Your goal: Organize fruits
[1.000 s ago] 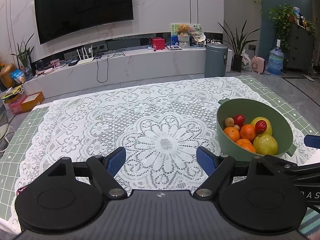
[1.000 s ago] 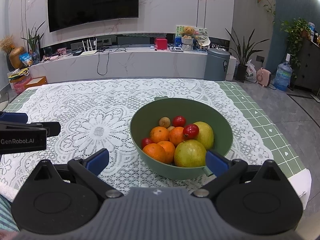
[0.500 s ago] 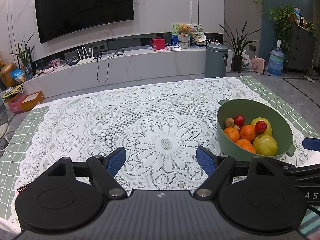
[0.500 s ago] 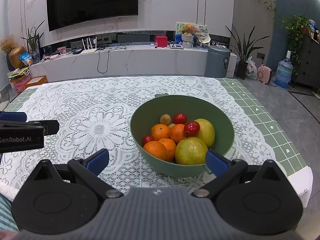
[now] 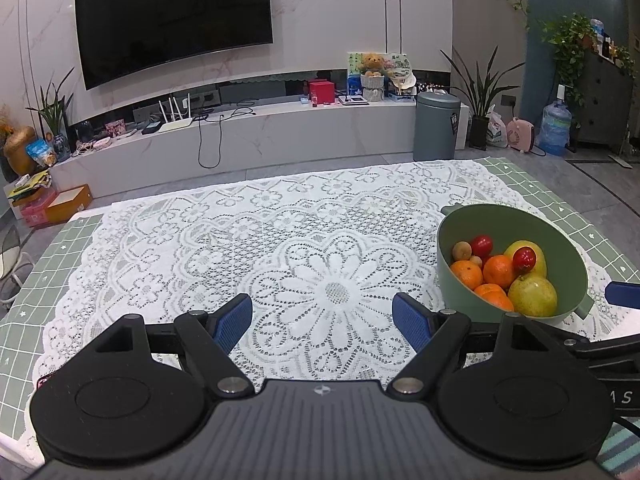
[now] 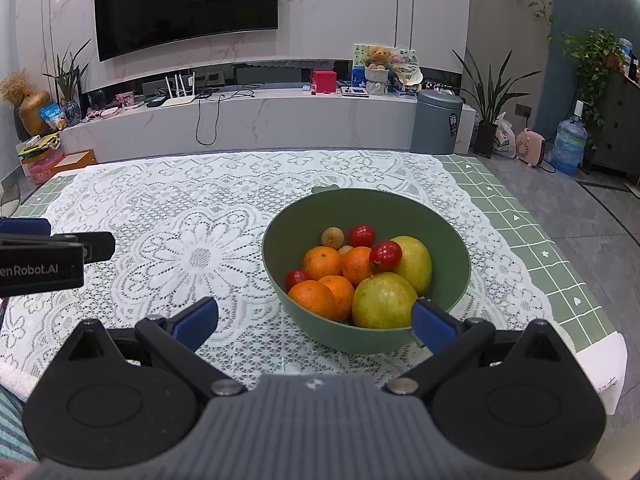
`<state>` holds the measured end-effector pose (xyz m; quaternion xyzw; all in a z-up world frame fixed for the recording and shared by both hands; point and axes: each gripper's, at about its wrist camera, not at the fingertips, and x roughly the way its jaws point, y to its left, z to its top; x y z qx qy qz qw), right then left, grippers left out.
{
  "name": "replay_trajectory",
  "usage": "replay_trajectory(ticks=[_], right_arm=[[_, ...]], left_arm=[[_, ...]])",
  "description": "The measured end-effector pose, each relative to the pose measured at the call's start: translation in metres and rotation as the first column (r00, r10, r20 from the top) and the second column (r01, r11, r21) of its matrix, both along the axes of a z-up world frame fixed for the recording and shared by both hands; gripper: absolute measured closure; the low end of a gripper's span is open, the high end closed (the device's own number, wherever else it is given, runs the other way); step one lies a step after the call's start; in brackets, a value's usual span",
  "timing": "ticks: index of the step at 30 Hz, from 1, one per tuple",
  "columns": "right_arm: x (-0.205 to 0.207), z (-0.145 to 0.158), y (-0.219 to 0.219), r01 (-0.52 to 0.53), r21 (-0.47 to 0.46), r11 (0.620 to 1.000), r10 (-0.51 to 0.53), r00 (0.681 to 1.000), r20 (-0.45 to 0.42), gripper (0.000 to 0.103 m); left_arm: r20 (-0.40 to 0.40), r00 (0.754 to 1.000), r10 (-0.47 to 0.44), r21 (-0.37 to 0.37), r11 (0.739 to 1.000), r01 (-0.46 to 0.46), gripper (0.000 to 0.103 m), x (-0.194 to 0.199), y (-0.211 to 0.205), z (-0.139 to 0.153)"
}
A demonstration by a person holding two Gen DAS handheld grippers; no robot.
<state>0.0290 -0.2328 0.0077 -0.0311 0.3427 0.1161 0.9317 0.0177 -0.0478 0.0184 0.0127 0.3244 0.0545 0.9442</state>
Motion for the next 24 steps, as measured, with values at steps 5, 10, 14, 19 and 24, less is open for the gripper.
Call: replay_trajectory(ticks=[5,10,14,19,24], right_arm=[[-0.0004,-0.0005,0.0004,-0.001,0.000,1.000,0.001,1.000,-0.001,0.004],[-0.0004,-0.0004,0.0005,-0.001,0.000,1.000,0.001,1.000,-0.001,0.004],[-0.0004,-0.0003,0.0007,-0.002,-0.001,1.000,0.002,1.000,-0.001,0.004],[-0.0004,-0.0008,0.0012,-0.003,-0.002,1.000,0.003,1.000,-0.002,0.004],[0.0001,-0.0030,0.0016,-0.009,-0.006,1.000,0.009,1.000,-0.005,0.004]], left_arm=[[0.001,1.000,0.005,0.003,1.000,-0.005,0.010,-0.0011,0.0003,0.0015],[0.000,1.000,0.004,-0.002,1.000,-0.004,0.010,-0.0012,0.0002,0.0019],[-0.002,1.000,0.003,-0.005,1.000,-0.003,0.010,-0.0014,-0.0002,0.0020],[-0.003,1.000,0.004,-0.005,1.000,-0.004,0.010,-0.0016,-0.0004,0.0018],[0.002,1.000,0.002,-0.007,1.000,-0.002,0.010,-0.0017,-0.0002,0.0019]])
